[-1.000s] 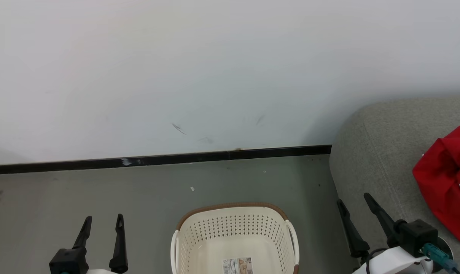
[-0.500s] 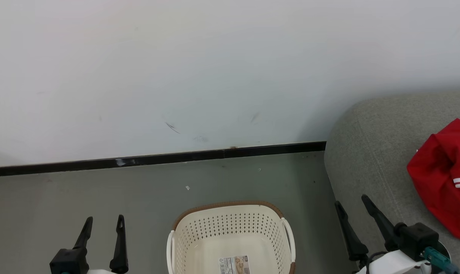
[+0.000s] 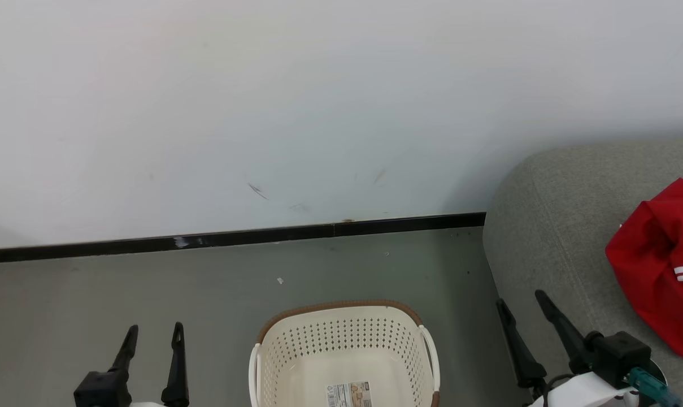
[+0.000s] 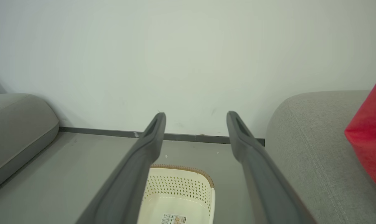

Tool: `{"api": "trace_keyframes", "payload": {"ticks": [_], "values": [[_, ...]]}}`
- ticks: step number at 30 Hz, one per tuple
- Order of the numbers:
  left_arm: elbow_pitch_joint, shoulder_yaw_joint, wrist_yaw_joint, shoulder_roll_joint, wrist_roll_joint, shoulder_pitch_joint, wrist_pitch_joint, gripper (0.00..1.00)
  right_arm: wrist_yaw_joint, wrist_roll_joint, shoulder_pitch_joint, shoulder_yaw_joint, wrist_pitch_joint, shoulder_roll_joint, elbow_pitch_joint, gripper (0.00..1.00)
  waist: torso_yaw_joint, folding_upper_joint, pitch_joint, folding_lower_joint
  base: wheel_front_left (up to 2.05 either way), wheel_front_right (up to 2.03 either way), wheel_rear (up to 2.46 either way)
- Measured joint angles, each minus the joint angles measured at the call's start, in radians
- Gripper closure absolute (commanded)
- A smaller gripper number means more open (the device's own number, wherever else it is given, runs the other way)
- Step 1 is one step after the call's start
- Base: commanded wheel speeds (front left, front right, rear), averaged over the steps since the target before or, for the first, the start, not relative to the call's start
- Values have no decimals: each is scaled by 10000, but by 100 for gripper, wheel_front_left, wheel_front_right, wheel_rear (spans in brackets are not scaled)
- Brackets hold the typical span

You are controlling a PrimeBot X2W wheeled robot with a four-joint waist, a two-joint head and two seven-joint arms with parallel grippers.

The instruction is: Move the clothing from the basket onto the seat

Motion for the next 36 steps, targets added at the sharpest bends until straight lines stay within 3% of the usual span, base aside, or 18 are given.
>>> {"api": "trace_keyframes", "payload": {"ticks": [1, 13, 26, 36], "values": [[36, -4, -25, -10, 0, 8, 0, 100, -4, -4, 7, 10, 2, 6, 44, 100, 1, 0, -1, 0, 0, 0, 0], [527, -79, -123, -466, -468, 319, 140, 100, -6, 428, 559, 224, 19, 94, 445, 100, -5, -1, 15, 0, 0, 0, 0], [431, 385, -518, -648, -2088, 318, 535, 100, -6, 2755, 745, 186, 159, 94, 150, 100, 31, 0, 84, 6, 0, 0, 0], [407, 807, -886, -798, -3327, 308, 955, 100, -6, 4560, 703, -38, 523, 27, 295, 100, 66, 0, 79, 71, 0, 0, 0]]}}
